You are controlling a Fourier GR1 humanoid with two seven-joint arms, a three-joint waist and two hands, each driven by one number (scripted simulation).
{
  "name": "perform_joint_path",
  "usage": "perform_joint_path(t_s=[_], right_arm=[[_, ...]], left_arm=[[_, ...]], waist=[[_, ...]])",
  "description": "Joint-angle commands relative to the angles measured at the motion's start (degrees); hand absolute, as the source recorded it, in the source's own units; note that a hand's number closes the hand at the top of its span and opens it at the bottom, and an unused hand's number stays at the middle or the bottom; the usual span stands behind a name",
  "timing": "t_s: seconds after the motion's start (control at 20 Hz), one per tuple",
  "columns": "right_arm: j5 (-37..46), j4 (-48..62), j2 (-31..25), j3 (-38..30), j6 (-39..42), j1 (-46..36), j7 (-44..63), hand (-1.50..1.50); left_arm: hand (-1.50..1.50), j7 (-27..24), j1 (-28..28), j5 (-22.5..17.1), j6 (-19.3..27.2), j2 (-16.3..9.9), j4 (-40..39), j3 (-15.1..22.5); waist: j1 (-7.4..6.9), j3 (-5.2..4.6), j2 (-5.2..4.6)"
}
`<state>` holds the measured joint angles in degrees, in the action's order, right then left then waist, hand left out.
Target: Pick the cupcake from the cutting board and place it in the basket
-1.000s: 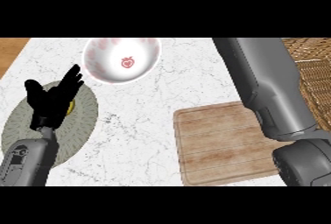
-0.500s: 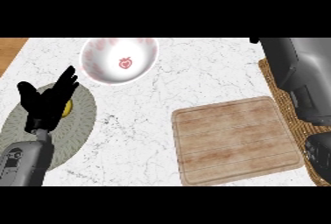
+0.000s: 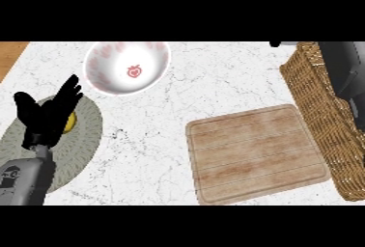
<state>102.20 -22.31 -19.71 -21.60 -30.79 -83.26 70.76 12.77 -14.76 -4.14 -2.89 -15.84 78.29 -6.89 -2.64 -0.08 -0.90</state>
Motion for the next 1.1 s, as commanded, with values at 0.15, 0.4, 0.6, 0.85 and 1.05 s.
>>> perform_joint_path(t_s=[0.15,0.4,0.6,0.85,1.05], right_arm=[[0.8,-1.8,1.0,-2.3,-2.6,6.0,9.7,1.5],[-1.6,-6.0,-0.4,-5.5,-7.5,10.2,4.9,1.5],[-3.7,-8.1,-2.1,-7.9,-8.9,14.7,-0.3,1.5],[0.8,-12.9,-3.2,-10.6,-12.6,19.3,6.3,-1.5],[2.2,-14.5,-0.2,-11.7,-10.1,20.9,5.7,-1.5]], left_arm=[[0.0,-0.3,1.5,-0.5,0.0,0.4,0.7,-0.6],[0.0,-1.1,2.8,0.0,0.3,0.2,0.7,-1.0],[0.0,0.8,1.7,-0.5,-0.1,-0.9,1.0,-1.9],[0.0,-0.7,2.6,0.2,0.3,0.2,1.0,-1.1],[0.0,1.9,2.8,0.0,0.4,-0.1,4.1,-0.9]], waist=[[1.51,0.06,0.64],[1.84,0.11,0.73],[2.12,0.12,0.73],[2.57,0.09,0.67],[1.88,0.09,0.82]])
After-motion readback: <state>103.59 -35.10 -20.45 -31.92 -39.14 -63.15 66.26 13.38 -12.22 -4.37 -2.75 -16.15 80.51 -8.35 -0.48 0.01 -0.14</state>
